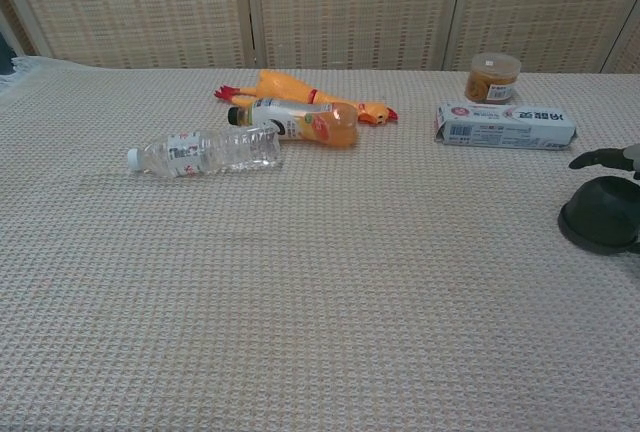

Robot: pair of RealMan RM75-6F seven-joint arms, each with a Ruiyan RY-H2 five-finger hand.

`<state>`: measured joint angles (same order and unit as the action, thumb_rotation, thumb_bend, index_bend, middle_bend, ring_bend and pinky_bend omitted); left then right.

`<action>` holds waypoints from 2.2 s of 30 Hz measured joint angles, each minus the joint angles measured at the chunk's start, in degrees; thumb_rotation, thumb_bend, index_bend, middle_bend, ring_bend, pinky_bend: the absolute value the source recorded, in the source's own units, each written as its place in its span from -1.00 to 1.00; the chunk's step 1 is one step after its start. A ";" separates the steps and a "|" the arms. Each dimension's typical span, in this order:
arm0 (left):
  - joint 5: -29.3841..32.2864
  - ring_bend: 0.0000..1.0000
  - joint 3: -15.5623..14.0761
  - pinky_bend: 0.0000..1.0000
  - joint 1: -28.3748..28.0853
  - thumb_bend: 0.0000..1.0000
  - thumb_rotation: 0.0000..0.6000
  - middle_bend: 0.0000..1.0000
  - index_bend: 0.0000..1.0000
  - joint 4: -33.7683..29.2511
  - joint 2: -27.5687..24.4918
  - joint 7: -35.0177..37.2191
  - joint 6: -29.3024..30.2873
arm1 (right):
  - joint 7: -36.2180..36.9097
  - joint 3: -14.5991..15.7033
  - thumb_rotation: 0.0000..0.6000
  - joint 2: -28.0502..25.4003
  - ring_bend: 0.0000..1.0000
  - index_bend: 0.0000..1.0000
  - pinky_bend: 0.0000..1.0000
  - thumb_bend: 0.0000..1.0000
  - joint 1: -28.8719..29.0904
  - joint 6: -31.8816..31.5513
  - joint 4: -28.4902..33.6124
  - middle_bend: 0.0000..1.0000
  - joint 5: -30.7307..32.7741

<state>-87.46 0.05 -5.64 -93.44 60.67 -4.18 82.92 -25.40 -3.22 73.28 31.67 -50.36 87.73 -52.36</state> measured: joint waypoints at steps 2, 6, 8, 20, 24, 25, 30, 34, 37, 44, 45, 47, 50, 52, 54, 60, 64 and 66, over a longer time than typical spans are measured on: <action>-0.01 -0.49 -0.01 -0.13 -0.01 0.06 1.00 -0.39 0.19 0.00 0.01 -0.02 -0.02 | 0.35 -0.01 1.00 -0.15 -1.00 -1.00 -0.73 -0.72 -0.29 -1.09 0.28 -1.00 -0.65; 0.02 -0.49 -0.01 -0.13 -0.03 0.06 1.00 -0.39 0.19 0.00 0.05 -0.18 -0.08 | 1.05 0.05 1.00 -0.28 -1.00 -1.00 -0.73 -0.72 -1.22 -3.97 0.94 -1.00 -2.61; 0.02 -0.49 -0.02 -0.13 -0.05 0.07 1.00 -0.39 0.19 0.00 0.08 -0.29 -0.11 | 1.30 0.21 1.00 -0.24 -1.00 -0.94 -0.64 -0.72 -1.81 -5.67 1.20 -1.00 -4.16; 0.03 -0.49 -0.03 -0.13 -0.03 0.06 1.00 -0.39 0.20 -0.02 0.20 -0.61 -0.08 | 0.29 0.84 1.00 2.03 -0.63 -0.50 -0.04 -0.72 -2.91 -7.29 -1.05 -0.59 -5.97; -0.01 -0.49 -0.02 -0.13 -0.04 0.06 1.00 -0.39 0.20 0.00 0.15 -0.47 -0.06 | 0.09 0.63 1.00 2.69 -0.47 -0.37 0.10 -0.72 -2.90 -7.55 -1.45 -0.46 -6.02; -0.01 -0.49 -0.02 -0.13 -0.04 0.06 1.00 -0.39 0.20 -0.01 0.13 -0.47 -0.05 | 0.15 0.55 1.00 2.91 -0.42 -0.30 0.15 -0.72 -2.98 -7.97 -1.59 -0.42 -6.29; -0.09 -0.49 -0.06 -0.13 -0.02 0.06 1.00 -0.39 0.20 0.01 0.17 -0.53 0.00 | 0.64 0.17 1.00 4.07 -0.17 -0.01 0.33 -0.72 -3.65 -10.54 -2.70 -0.20 -8.12; -0.03 -0.49 -0.06 -0.13 -0.07 0.06 1.00 -0.39 0.20 -0.04 0.19 -0.62 -0.13 | 1.06 -0.27 1.00 4.76 -0.09 0.09 0.38 -0.72 -4.30 -11.89 -3.77 -0.14 -9.13; -0.02 -0.50 -0.08 -0.13 -0.09 0.06 1.00 -0.39 0.19 -0.05 0.23 -0.73 -0.19 | 1.53 -0.57 1.00 4.86 -0.08 0.11 0.39 -0.72 -4.55 -12.29 -3.92 -0.13 -9.54; 0.02 -0.49 -0.06 -0.13 -0.08 0.06 1.00 -0.39 0.20 -0.02 0.24 -0.71 -0.17 | 5.10 -1.34 1.00 3.52 -0.08 0.11 0.40 -0.72 -5.50 -14.03 -1.55 -0.13 -11.94; 0.04 -0.49 -0.05 -0.13 -0.08 0.06 1.00 -0.39 0.19 -0.01 0.25 -0.68 -0.17 | 5.68 -1.43 1.00 3.09 -0.08 0.11 0.40 -0.72 -5.72 -14.39 -0.85 -0.13 -12.34; 0.04 -0.49 -0.06 -0.13 -0.08 0.06 1.00 -0.39 0.19 -0.03 0.23 -0.65 -0.17 | 6.88 -1.52 1.00 1.80 -0.07 0.12 0.40 -0.72 -6.38 -15.31 1.01 -0.13 -13.36; -0.08 -0.49 -0.09 -0.13 -0.06 0.06 1.00 -0.39 0.19 -0.06 0.20 -0.60 -0.09 | 7.67 -1.09 1.00 -0.73 -0.06 0.12 0.40 -0.72 -7.74 -16.70 3.92 -0.12 -14.70; -0.14 -0.49 -0.11 -0.13 -0.04 0.06 1.00 -0.39 0.19 -0.06 0.22 -0.64 -0.05 | 7.25 -0.32 1.00 -2.81 -0.06 0.12 0.41 -0.72 -8.83 -17.37 6.03 -0.12 -14.95; -0.13 -0.49 -0.14 -0.13 -0.05 0.06 1.00 -0.39 0.19 -0.07 0.25 -0.70 -0.11 | 6.07 0.46 1.00 -4.58 -0.06 0.12 0.41 -0.72 -9.70 -17.79 7.60 -0.13 -14.77; -0.32 -0.49 -0.34 -0.13 -0.28 0.06 1.00 -0.39 0.19 -0.15 0.49 -1.33 -0.64 | 1.25 3.36 1.00 -6.90 -0.06 0.12 0.41 -0.72 -12.76 -19.17 9.63 -0.13 -13.40; -0.32 -0.49 -0.41 -0.13 -0.38 0.06 1.00 -0.39 0.19 -0.15 0.54 -1.45 -0.86 | 1.02 3.75 1.00 -6.12 -0.08 0.10 0.41 -0.72 -12.93 -17.91 7.70 -0.13 -12.94; -0.15 -0.49 -0.36 -0.13 -0.40 0.06 1.00 -0.39 0.19 -0.11 0.54 -1.41 -0.92 | 0.77 3.77 1.00 -5.55 -0.14 0.05 0.40 -0.72 -12.84 -16.99 6.56 -0.13 -12.46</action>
<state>-87.61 -0.31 -6.04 -93.55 61.22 -5.59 82.00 -24.63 0.55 67.72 18.84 -67.35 94.29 -64.82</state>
